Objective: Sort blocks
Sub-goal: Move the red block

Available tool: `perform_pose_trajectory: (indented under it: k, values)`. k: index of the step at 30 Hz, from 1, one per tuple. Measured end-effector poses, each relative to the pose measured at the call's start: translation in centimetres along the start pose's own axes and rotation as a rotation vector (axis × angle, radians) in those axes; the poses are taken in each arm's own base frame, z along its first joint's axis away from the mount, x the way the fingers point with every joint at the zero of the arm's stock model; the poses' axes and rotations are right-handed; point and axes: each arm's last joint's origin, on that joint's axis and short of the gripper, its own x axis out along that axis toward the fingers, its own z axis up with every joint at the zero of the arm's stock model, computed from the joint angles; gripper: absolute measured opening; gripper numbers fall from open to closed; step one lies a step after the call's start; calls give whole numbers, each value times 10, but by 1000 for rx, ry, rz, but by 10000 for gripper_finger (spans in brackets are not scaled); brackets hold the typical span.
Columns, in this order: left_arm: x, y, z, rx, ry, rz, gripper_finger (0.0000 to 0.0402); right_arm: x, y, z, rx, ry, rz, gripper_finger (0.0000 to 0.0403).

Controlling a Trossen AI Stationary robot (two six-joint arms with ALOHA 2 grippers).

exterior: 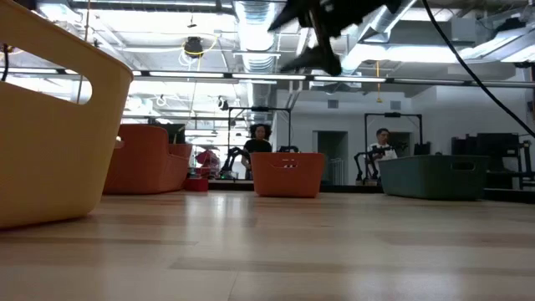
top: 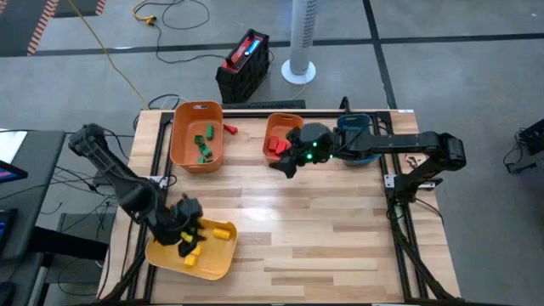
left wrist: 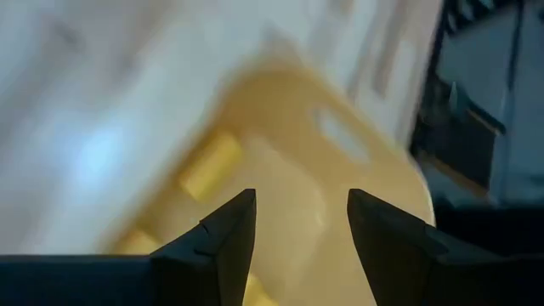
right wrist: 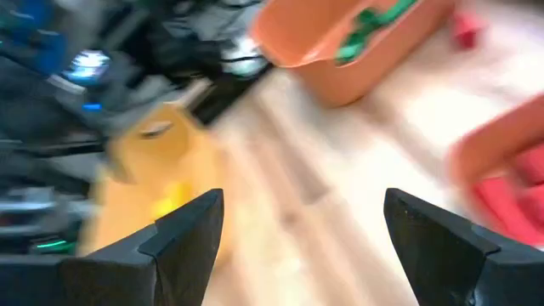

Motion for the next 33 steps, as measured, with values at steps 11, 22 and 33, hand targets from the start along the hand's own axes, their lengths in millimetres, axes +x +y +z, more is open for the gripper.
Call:
perform_pose_trajectory:
  k: [11, 22, 33]
  values:
    - [-9, 10, 43, -41, -297, 178, 178, 32, 15, 11, 17, -77, -32, 324]
    - [-28, 7, 62, 11, -437, 41, 178, 36, 57, 42, -181, 79, -120, 291]
    - [-46, 2, 80, 29, -659, -21, 178, 31, 61, 52, -279, 123, -154, 291]
